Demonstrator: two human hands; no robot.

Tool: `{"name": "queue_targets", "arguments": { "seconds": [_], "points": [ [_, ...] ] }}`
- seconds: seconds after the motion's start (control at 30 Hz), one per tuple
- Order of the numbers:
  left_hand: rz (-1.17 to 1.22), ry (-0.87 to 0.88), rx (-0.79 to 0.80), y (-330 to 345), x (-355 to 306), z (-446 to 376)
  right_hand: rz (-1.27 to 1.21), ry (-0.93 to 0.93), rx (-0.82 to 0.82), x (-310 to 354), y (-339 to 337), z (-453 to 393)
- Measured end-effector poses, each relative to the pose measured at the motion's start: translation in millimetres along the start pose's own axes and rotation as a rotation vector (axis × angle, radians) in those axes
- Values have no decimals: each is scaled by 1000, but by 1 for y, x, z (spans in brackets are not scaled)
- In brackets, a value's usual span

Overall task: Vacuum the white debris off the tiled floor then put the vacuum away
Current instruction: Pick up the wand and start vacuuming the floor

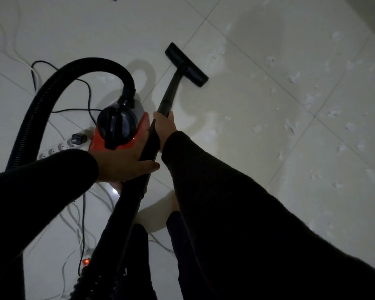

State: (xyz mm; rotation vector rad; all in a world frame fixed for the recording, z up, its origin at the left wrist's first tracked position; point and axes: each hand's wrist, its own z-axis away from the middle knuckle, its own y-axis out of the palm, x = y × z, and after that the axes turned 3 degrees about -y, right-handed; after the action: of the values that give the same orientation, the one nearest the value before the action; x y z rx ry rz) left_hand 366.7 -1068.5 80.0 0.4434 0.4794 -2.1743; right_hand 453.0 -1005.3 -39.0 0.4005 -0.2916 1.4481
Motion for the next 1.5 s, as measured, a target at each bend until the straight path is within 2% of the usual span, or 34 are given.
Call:
{"name": "queue_targets", "arguments": {
  "seconds": [0.1, 0.23, 0.37, 0.43, 0.57, 0.7, 0.77, 0.93, 1.03, 1.23, 1.33, 1.5],
  "points": [
    [-60, -67, 109, -5, 0, 19, -3, 27, 32, -14, 10, 14],
    [40, -192, 250, -10, 9, 54, 41, 30, 45, -37, 32, 36],
    [124, -298, 339, -6, 36, 74, 179, 57, 81, -89, 55, 19],
    [155, -327, 367, -4, 55, 83, 222, 71, 90, -98, 64, 38],
    [158, -400, 352, -4, 93, 94, 308, -37, 180, -101, 76, 68],
    [111, -389, 351, -12, 125, 108, 369, -7, 212, -119, 101, 81],
    [192, -368, 322, -17, 134, 113, 450, 3, 208, -126, 115, 83],
    [210, -230, 178, -24, 151, 116, 436, 37, 168, -127, 142, 76],
    [286, -237, 218, -33, 151, 114, 388, 29, 141, -127, 150, 64],
    [218, -204, 184, -43, 150, 104, 282, 27, 48, -119, 151, 51],
    [224, -184, 169, -43, 146, 101, 316, -36, -10, -113, 146, 48],
    [225, -183, 167, -44, 142, 92, 289, -40, -18, -104, 135, 47]
  ]
}}
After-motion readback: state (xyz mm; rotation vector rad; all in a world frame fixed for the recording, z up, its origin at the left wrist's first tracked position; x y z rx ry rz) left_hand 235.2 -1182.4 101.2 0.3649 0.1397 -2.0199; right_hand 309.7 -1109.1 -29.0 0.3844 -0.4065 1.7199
